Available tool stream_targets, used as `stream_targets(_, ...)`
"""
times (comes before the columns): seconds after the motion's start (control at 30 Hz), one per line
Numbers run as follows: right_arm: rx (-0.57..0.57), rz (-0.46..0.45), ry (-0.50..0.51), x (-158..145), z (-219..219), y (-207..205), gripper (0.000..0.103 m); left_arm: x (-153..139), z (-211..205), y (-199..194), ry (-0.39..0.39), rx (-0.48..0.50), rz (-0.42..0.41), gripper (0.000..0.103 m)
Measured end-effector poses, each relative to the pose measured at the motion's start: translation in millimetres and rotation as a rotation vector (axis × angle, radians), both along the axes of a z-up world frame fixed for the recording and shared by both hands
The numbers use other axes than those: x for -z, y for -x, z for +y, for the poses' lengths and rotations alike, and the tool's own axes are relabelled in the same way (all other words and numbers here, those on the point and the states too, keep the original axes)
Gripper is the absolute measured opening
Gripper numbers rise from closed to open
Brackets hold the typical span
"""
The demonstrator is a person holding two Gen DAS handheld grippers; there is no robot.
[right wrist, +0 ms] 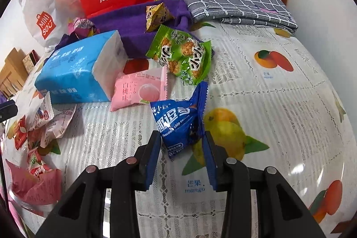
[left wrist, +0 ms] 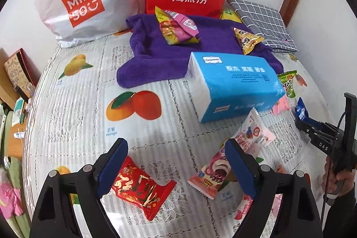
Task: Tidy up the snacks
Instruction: 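Close the right tool on the blue chip bag, then grasp the white-and-pink candy wrapper with the left tool while the right tool lifts the blue bag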
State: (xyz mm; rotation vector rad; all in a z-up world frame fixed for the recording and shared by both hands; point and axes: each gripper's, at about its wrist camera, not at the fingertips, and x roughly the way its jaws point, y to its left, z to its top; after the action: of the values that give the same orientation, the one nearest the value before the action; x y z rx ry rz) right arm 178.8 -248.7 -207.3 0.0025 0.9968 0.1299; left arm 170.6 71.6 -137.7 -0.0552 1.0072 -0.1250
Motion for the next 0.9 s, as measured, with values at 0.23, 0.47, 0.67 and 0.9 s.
stream_targets(0.23,-0.027,-0.042,0.019,4.1,10.0,2.2,0.055,7.5,11.2,-1.9,0.024,-0.043,0.014,0.088)
stream_targets(0.47,-0.031,-0.076,0.037,7.8,12.8,-3.1,0.070,3.3,2.9,-3.1,0.034,-0.026,-0.001,0.088)
stream_targets(0.67,-0.012,-0.075,0.023,8.8,5.9,-10.2,0.066,-1.1,1.6,2.8,0.018,-0.006,-0.014,0.088)
stream_targets(0.9,-0.005,-0.058,0.028,1.9,7.8,-14.7,0.046,7.4,-17.0,7.3,0.008,0.063,0.012,0.088)
